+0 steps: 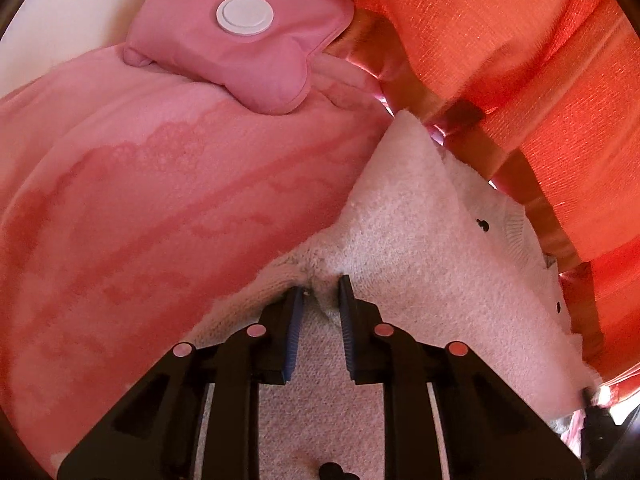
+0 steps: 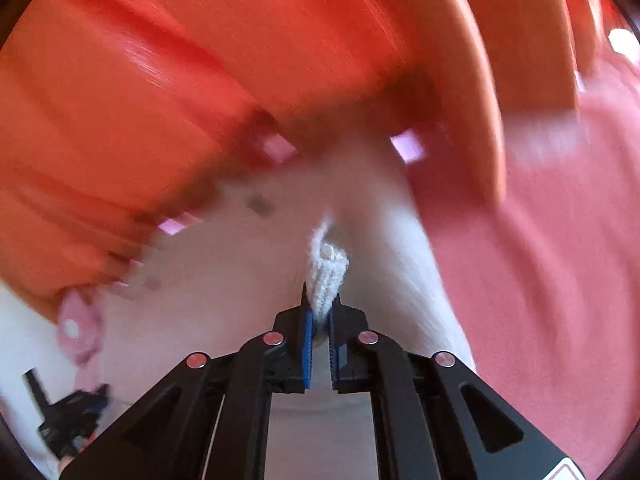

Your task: Fold small clothes

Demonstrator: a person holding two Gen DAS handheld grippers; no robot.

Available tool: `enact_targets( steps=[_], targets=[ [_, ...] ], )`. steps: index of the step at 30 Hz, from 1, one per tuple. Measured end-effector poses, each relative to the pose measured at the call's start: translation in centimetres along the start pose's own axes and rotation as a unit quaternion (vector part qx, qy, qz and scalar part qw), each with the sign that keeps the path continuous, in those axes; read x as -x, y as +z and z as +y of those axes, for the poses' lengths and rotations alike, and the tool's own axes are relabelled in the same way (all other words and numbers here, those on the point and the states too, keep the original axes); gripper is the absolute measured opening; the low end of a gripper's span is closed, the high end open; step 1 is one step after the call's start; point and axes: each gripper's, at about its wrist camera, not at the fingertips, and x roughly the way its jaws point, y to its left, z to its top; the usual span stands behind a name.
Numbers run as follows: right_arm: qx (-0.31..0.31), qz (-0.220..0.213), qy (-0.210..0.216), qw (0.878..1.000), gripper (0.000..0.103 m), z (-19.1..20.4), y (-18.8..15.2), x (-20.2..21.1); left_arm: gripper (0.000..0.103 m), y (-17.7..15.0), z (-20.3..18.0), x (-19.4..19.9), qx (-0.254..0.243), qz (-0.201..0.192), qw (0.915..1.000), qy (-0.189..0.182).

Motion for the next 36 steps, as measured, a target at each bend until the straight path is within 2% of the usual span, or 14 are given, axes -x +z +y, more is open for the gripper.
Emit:
enact_targets(
  steps=[4,8,11,12,13,16,20,26,27,29,30,31,32,36],
  targets=[
    [-0.036,0.058,-0.029,0.997,0.004,-4.0,-1.9,-3.1,0.018,0.0,0.0,0.0,0.0,0.0,1.0,0.0],
    [-0.009,0.031,-0.025,0.999,0.011,-1.2,-0.8,0.6,0.021,0.3,0.2,0.2,0.007,0.008,0.9998,-0.015],
    [-0.004,0.029,-0.043,0.999,0.042,-1.0,-1.6,5.7,0.028,0.7,1.0,1.7,0.019,0.027,0.9983,-0.047],
    [-0.009,0.036,-0.044,0.998,0.047,-1.3,-2.3,6.6,0.04,0.5,1.4,3.0,0.006,0.033,0.9979,-0.055],
    [-0.016,0.047,-0.046,0.998,0.05,-2.0,-3.3,8.0,0.055,0.0,2.0,4.1,-0.007,0.038,0.9977,-0.057],
    [-0.03,0.119,-0.036,0.992,0.053,-4.7,-8.3,11.9,0.071,-3.0,5.3,8.3,-0.043,0.06,0.9957,-0.055],
    [-0.043,0.23,-0.027,0.972,0.055,-7.1,-15.6,15.3,0.076,-7.2,10.5,11.5,-0.062,0.123,0.9897,-0.037],
    [-0.088,0.261,0.038,0.961,0.055,-6.3,-19.1,16.5,0.076,-10.5,11.9,14.1,-0.047,0.164,0.9822,-0.078],
    [-0.091,0.265,0.037,0.959,0.056,-5.7,-19.5,16.1,0.075,-11.1,11.6,14.0,-0.039,0.179,0.979,-0.088],
    [-0.066,0.262,0.014,0.963,0.055,-4.2,-19.2,15.5,0.064,-11.8,10.8,14.2,-0.036,0.184,0.9776,-0.096],
    [-0.057,0.249,0.001,0.967,0.044,-3.5,-18.7,15.4,0.039,-12.1,10.4,14.2,-0.039,0.188,0.9763,-0.1],
    [-0.055,0.244,0.0,0.968,0.015,-3.1,-18.4,15.3,0.012,-12.3,10.3,14.2,-0.038,0.195,0.9742,-0.107],
    [-0.062,0.24,0.008,0.969,0.009,-3.0,-18.1,15.5,0.009,-12.3,10.0,14.2,-0.032,0.202,0.9723,-0.114],
    [-0.054,0.17,0.012,0.984,0.006,-2.4,-16.8,20.5,0.007,-11.7,10.3,18.3,-0.032,0.165,0.9778,-0.125]
  ],
)
